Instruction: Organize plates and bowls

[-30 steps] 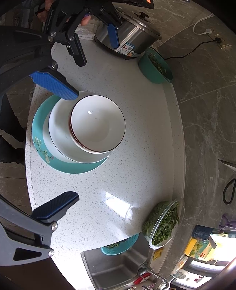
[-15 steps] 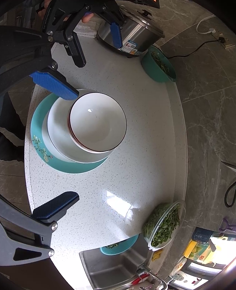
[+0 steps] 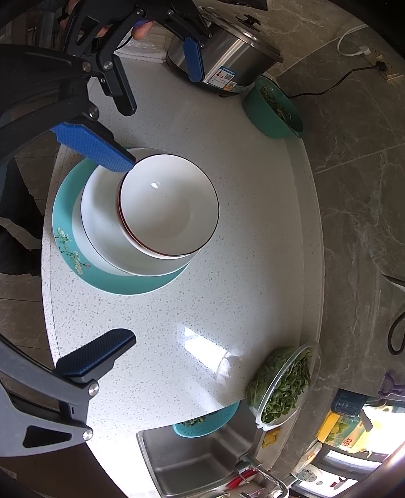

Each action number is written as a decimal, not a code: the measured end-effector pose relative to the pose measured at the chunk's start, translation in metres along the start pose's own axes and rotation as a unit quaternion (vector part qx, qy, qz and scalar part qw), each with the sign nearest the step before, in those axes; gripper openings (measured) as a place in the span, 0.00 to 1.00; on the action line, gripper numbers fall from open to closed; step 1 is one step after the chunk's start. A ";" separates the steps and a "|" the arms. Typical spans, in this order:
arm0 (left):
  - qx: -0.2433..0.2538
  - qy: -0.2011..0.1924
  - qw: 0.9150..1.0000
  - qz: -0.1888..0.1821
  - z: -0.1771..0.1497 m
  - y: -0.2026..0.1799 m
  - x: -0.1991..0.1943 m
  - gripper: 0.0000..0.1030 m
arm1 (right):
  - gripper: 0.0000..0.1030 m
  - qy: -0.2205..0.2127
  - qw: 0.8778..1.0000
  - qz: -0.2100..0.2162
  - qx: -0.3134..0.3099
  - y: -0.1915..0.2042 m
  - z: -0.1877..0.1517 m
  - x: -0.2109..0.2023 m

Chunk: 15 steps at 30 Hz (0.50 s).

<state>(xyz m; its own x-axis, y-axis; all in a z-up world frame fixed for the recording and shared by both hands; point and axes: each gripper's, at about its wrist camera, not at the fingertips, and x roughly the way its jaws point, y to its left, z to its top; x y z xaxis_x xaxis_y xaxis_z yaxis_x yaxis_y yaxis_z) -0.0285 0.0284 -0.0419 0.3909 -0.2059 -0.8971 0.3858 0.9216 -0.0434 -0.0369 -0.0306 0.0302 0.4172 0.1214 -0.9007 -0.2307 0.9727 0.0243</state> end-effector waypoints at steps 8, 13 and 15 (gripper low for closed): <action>-0.004 -0.002 1.000 0.003 0.001 0.002 0.000 1.00 | 1.00 0.001 1.000 0.001 -0.002 0.003 0.001 0.001; -0.004 -0.004 1.000 0.005 0.000 0.002 0.000 1.00 | 1.00 0.000 1.000 0.001 -0.002 0.004 0.000 0.000; -0.003 -0.004 1.000 0.006 0.001 0.002 -0.001 1.00 | 1.00 0.000 1.000 0.001 -0.002 0.004 0.000 0.000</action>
<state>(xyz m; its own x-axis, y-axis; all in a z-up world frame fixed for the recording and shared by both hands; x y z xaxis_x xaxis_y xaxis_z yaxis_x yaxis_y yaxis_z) -0.0276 0.0300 -0.0413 0.4016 -0.1981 -0.8941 0.3757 0.9260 -0.0364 -0.0374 -0.0270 0.0302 0.4165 0.1230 -0.9008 -0.2349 0.9717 0.0241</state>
